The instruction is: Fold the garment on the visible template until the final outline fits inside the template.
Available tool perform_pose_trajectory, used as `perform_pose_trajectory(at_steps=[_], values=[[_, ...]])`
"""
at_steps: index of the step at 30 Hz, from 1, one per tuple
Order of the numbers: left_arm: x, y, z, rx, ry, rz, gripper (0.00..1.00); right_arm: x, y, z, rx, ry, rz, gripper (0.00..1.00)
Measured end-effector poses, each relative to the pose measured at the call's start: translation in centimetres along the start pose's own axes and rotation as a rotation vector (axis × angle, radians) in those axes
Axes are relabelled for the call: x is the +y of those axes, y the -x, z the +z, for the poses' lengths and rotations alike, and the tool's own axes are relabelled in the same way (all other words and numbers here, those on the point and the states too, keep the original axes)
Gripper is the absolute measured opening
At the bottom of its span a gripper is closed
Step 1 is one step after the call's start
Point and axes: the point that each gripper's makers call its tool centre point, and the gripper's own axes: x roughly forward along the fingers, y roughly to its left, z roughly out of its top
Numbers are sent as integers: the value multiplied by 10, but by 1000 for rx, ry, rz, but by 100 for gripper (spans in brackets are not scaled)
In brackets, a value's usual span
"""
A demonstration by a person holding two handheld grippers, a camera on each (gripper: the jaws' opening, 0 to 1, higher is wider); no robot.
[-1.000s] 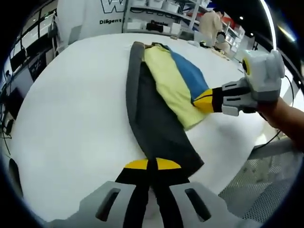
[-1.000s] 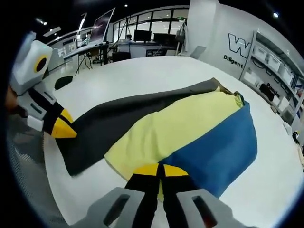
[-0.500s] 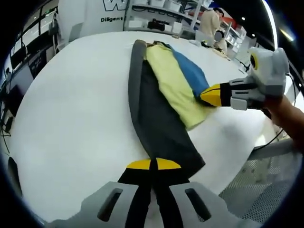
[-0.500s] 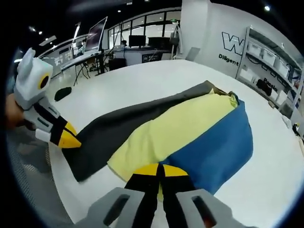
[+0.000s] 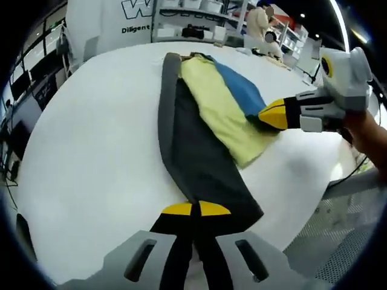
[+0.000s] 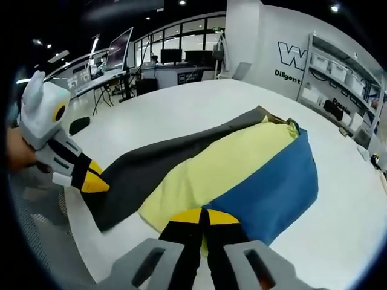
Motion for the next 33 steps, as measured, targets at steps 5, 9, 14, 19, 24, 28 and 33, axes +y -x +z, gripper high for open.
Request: perform_pose_trajectory(at_steps=[5, 9, 14, 19, 24, 28, 33], values=[[26, -3, 8, -7, 32, 28, 0, -17, 17, 13, -35, -36, -37, 0], [52, -4, 14, -21, 33, 70, 0, -49, 35, 21, -72, -50, -103, 0], [56, 1, 10, -35, 62, 72, 0, -104, 58, 21, -105, -119, -214, 0], [45, -1, 8, -29, 37, 54, 0, -171, 87, 25, -184, -220, -340, 0], [33, 2, 5, -30, 16, 36, 0, -210, 106, 22, -221, -266, -423, 0], [30, 4, 6, -36, 7, 26, 0, -239, 118, 23, -258, -307, -480, 0], [26, 6, 9, -49, 5, 11, 0, -273, 126, 24, -290, -336, -538, 0]])
